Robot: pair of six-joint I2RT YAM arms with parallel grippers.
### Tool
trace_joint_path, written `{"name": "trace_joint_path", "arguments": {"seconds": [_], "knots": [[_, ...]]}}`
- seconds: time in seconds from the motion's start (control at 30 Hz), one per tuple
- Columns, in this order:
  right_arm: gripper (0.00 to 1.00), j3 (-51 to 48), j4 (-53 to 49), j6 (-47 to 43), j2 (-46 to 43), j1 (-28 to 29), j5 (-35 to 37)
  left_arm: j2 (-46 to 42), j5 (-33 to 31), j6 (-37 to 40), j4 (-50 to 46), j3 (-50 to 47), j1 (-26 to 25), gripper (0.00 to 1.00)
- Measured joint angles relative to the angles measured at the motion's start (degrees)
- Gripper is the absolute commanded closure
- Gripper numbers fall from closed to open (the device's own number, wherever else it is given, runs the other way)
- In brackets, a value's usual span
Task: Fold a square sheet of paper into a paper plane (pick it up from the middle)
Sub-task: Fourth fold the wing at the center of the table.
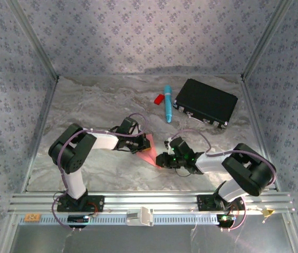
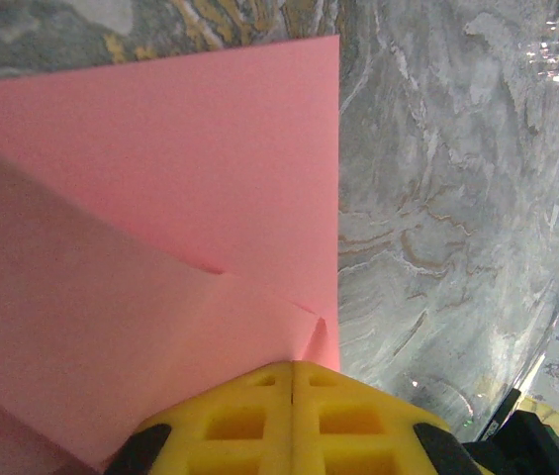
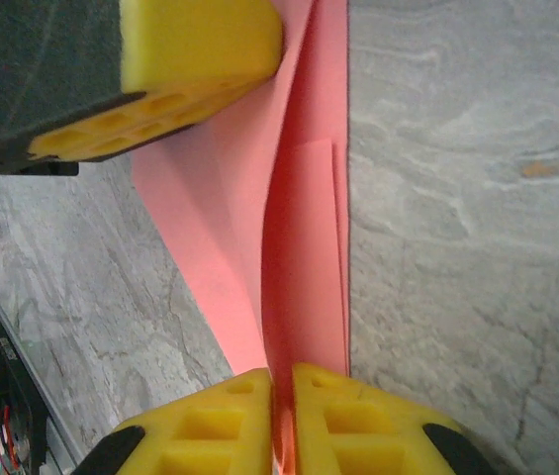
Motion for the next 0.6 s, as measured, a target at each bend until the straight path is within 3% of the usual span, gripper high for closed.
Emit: {"name": "trace_joint_path", "arguments": {"seconds": [0.13,0.6], "knots": [[0.91,-0.6,-1.6,-0.6,-1.1,0.0,0.0,0.0,0.0,0.0,0.1,0.0,0.0,0.96],[0.84,-1.1,-2.6,-1.6,-2.4,-0.2,-0.7,0.3,0.5,0.0,0.4,0.0,0.0,0.96]]}}
